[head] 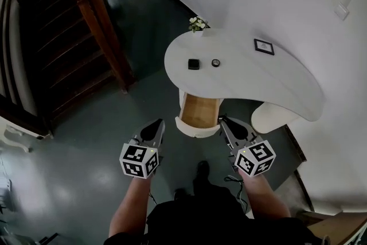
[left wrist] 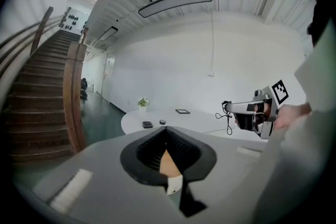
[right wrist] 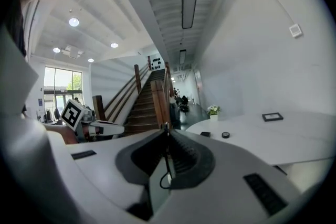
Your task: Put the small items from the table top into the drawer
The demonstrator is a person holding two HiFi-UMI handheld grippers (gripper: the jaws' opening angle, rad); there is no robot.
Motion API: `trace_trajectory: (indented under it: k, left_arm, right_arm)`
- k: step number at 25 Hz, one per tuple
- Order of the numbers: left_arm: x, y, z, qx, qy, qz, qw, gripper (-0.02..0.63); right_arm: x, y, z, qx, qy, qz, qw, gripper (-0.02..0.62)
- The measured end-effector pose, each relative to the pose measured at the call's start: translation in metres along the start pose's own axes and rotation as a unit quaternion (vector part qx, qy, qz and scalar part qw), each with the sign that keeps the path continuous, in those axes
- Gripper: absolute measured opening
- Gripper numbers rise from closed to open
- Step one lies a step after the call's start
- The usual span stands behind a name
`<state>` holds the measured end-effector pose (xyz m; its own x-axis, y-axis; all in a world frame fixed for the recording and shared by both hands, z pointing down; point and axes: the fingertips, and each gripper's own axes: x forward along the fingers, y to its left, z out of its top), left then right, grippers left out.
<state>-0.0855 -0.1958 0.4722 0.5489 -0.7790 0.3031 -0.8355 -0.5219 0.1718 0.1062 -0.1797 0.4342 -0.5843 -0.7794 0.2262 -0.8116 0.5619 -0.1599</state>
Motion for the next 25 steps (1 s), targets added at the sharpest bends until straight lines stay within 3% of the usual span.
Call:
trace_trajectory:
  k: [5,10,19,25]
  left_arm:
    - [0.044,-0.006,0.013,0.011,0.007,0.012,0.9999,0.011]
    - [0.063,-0.005,0.019,0.008,0.007,0.009,0.9999,0.011]
    - [0.06,0.016,0.015,-0.001,-0.007,-0.028,0.9996,0.011]
    - [0.058,0.033,-0.004,-0.031,-0.002,-0.032,0.999,0.011]
  right_arm:
    - [0.022,-0.043,0.0,0.012,0.005,0.019,1.0,0.029]
    - [0.035,-0.054,-0.003,0.015,0.016,0.027,0.999,0.029]
    - [0.063,-0.027,-0.009,-0.007,0.056,0.014,0.998,0.029]
    - [0.08,-0.009,-0.027,-0.019,0.088,0.024,0.996,0.029]
